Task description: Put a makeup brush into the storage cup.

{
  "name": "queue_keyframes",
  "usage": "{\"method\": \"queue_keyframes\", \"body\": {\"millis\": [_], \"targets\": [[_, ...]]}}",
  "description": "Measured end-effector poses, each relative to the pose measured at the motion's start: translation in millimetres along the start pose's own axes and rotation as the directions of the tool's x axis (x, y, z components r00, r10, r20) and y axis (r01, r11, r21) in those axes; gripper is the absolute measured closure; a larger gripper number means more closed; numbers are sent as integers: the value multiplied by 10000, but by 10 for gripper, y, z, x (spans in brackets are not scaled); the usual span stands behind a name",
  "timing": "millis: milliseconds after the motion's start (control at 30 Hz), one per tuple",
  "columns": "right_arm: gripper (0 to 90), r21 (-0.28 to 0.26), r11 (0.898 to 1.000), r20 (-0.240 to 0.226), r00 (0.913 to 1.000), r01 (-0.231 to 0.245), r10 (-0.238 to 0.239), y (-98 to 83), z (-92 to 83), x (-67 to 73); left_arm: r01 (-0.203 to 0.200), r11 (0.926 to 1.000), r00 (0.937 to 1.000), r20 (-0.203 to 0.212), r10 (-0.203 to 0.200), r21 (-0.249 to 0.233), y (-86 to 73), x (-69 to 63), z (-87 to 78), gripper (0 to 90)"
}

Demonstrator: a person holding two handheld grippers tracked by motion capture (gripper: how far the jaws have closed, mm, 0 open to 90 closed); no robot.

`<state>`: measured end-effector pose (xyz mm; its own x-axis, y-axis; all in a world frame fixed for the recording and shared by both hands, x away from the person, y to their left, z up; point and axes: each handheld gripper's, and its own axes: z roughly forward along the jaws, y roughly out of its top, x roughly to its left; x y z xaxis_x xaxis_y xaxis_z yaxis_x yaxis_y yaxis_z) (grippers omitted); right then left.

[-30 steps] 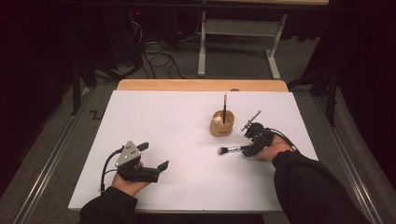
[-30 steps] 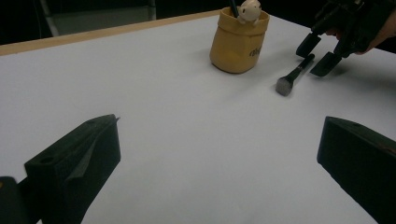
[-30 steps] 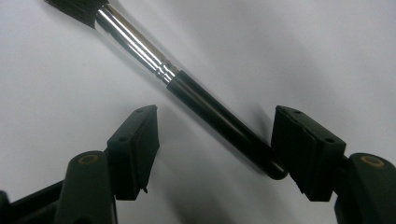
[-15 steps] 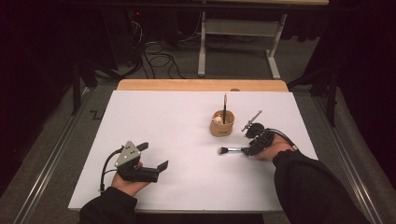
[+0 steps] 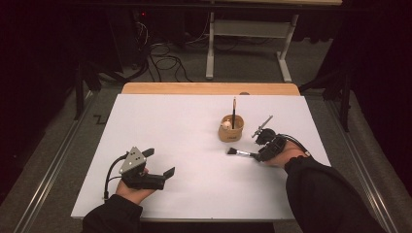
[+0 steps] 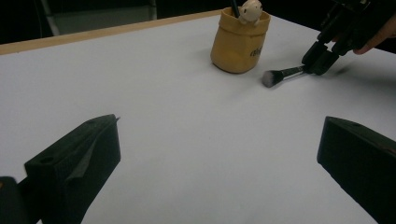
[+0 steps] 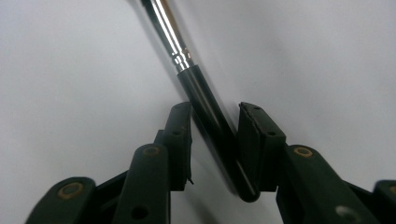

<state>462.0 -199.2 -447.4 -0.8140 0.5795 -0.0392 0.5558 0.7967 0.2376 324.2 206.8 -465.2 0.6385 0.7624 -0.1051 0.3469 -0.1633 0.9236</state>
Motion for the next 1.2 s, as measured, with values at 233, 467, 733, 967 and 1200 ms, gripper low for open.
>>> {"method": "queue_keyframes", "body": {"millis": [233,467,733,967,1200], "targets": [[748,74,9999,-1,9999,107,-107,-4,-6,23,0,10000,10000,0,0,3,0,0,-2,2],[780,116,9997,-23,9997,230,-230,-6,-5,38,-4,10000,10000,-4,4,3,0,-1,-3,2],[783,104,9989,128,9989,446,-448,-10,0,59,-6,10000,10000,0,6,7,0,-3,-3,2],[802,92,9985,57,9986,534,-535,-12,2,59,-1,10000,10000,-4,1,8,0,-2,-4,2],[807,85,9980,74,9980,623,-623,-10,0,65,-3,10000,10000,-8,3,18,0,-1,-5,2]]}}
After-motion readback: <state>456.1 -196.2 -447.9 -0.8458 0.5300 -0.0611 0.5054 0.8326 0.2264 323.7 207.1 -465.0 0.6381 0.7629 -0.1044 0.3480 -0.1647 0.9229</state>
